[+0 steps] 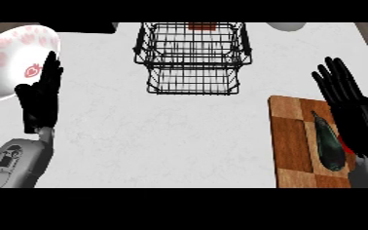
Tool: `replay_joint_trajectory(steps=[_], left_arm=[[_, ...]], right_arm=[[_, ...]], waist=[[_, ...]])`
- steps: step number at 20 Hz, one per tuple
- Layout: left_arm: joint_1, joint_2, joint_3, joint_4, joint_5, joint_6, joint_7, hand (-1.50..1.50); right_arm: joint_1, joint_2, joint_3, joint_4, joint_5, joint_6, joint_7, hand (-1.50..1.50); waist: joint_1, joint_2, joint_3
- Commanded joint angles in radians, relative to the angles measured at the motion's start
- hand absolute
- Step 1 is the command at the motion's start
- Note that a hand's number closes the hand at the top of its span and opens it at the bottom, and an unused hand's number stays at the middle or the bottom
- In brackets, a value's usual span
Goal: Pick the can from the cutting board and place it in the tiered basket
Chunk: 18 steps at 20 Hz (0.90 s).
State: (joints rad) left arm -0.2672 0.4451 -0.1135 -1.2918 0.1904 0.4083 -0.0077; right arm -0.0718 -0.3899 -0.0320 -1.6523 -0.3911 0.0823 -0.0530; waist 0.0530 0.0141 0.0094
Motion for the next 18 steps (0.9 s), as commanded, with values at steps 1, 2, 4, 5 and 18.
replay_joint_trajectory(steps=[1, 2, 4, 5, 18], left_arm=[[-0.017, -0.015, 0.005, 0.019, 0.013, -0.035, 0.039, 0.00], [-0.016, -0.029, -0.029, -0.011, 0.016, -0.050, 0.053, 0.00], [0.065, -0.079, -0.080, -0.055, 0.078, -0.138, 0.030, 0.00], [0.012, -0.105, -0.107, -0.060, 0.087, -0.148, 0.081, 0.00], [0.031, -0.139, -0.164, -0.138, 0.152, -0.267, 0.176, 0.00]], right_arm=[[-0.024, -0.048, -0.057, 0.100, -0.053, 0.166, -0.115, 1.50], [0.016, -0.087, -0.112, 0.073, -0.108, 0.225, -0.157, 1.50], [0.054, -0.152, -0.186, 0.052, -0.145, 0.332, -0.271, 1.50], [0.053, -0.151, -0.202, 0.059, -0.157, 0.375, -0.333, 1.50], [0.236, -0.284, -0.410, 0.411, 0.182, 0.349, -0.801, -1.50]], waist=[[-0.050, -0.012, -0.008], [-0.059, -0.013, -0.007], [-0.074, -0.019, -0.005], [-0.101, -0.018, -0.001], [-0.063, -0.015, -0.008]])
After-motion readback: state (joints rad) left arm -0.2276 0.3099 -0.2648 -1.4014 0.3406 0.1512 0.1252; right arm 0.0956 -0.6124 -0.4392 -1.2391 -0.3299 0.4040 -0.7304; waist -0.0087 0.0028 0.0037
